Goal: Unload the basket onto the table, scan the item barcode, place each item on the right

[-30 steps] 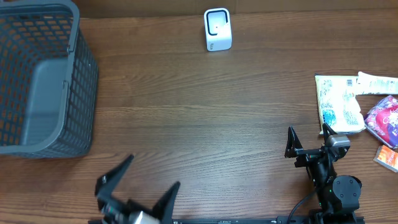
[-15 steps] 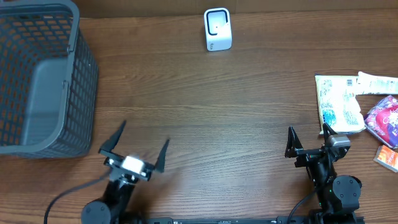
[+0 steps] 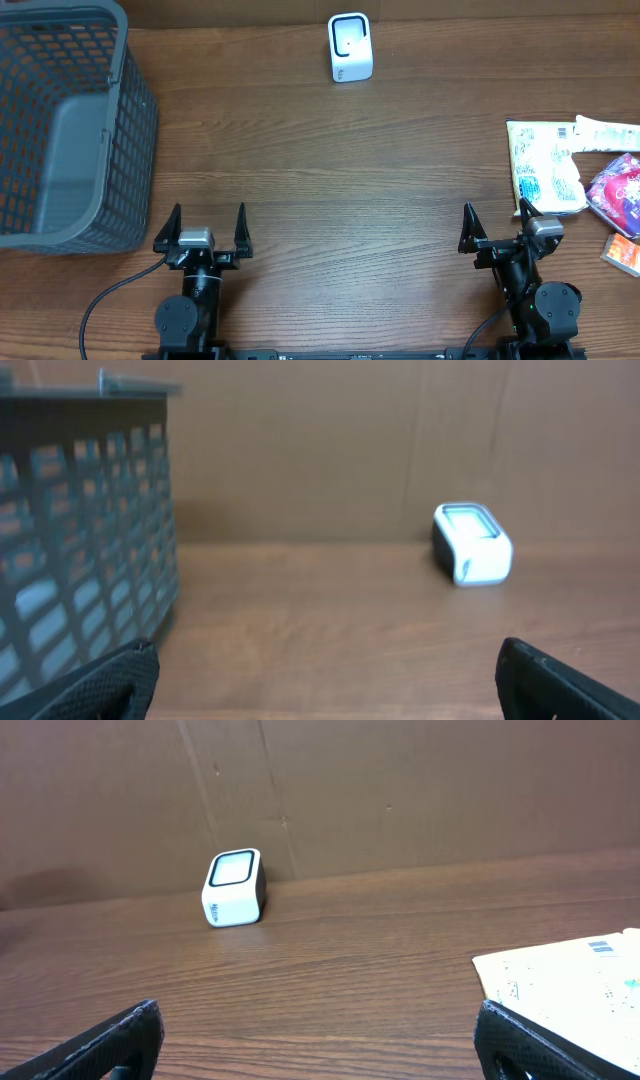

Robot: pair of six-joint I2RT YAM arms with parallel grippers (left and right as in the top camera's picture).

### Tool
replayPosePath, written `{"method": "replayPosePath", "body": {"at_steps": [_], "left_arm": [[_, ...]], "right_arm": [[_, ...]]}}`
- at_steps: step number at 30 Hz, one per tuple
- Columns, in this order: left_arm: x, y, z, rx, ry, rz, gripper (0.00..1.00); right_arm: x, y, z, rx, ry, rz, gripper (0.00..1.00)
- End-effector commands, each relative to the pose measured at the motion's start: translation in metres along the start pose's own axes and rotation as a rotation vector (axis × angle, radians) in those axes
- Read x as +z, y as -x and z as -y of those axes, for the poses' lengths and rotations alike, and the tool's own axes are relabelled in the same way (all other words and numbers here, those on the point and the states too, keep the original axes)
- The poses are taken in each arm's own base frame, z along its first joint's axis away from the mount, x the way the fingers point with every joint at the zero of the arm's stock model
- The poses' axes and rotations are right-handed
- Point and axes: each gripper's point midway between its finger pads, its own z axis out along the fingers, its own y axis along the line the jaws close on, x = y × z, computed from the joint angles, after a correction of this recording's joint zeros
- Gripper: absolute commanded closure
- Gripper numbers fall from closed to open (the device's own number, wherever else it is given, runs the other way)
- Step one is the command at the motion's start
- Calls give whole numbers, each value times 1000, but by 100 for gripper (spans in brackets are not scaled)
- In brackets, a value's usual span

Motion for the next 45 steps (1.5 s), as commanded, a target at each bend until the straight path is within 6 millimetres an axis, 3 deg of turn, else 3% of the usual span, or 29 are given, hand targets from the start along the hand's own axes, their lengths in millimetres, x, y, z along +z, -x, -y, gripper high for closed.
{"method": "replayPosePath", "body": {"at_steps": [1, 45], "left_arm": [[-1, -16, -7, 32, 42, -60, 0], [-1, -21, -5, 74, 26, -80, 0]], "right_arm": [[0, -3, 1, 5, -6, -2, 0], [-2, 4, 1, 3, -6, 28, 0]]}}
